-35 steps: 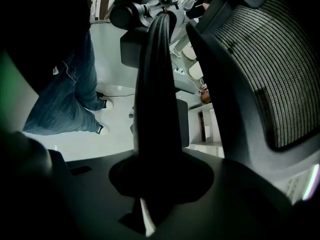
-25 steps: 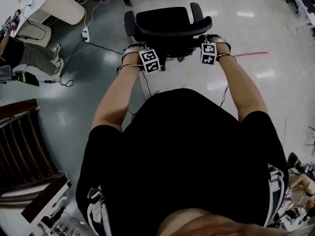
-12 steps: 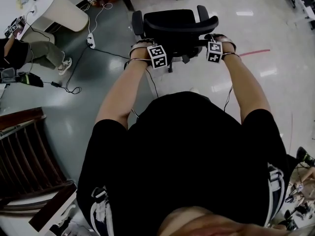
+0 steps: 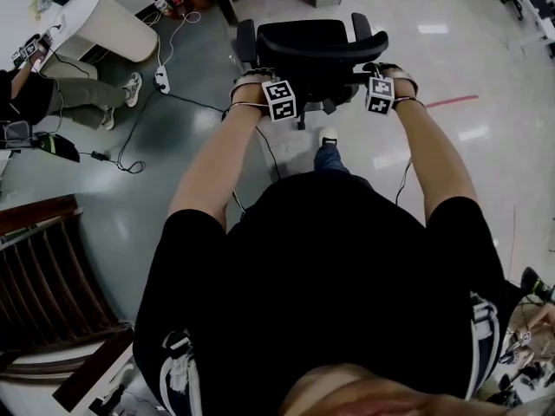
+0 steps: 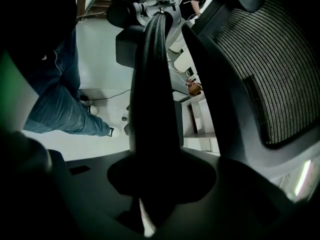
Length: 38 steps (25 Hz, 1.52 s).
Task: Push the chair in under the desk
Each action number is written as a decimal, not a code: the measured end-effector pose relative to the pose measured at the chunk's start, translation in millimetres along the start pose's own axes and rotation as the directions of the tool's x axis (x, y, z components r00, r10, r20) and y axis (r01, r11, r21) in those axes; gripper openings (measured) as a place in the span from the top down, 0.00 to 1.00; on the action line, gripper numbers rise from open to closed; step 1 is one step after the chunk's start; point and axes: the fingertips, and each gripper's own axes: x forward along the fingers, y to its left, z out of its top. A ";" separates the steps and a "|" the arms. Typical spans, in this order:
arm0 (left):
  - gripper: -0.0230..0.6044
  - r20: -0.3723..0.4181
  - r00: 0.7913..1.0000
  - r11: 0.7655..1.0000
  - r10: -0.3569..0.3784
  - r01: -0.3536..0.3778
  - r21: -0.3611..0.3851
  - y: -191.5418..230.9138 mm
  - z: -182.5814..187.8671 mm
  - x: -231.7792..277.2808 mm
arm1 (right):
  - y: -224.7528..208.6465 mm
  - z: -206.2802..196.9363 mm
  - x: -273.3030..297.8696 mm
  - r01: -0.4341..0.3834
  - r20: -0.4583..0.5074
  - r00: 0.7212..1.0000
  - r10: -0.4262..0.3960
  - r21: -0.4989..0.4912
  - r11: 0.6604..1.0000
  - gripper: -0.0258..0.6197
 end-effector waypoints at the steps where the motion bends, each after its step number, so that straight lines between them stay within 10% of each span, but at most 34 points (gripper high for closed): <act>1: 0.85 -0.001 1.000 1.000 0.002 -0.002 -0.002 6.6 0.3 2.7 | -7.0 -1.3 3.4 0.003 0.001 1.000 -0.003 -0.003 1.000 0.79; 38: 0.84 -0.084 0.995 0.988 0.045 -0.057 -0.145 262.9 -12.9 128.8 | -285.8 -30.1 170.9 0.026 0.101 0.995 -0.011 -0.153 0.988 0.79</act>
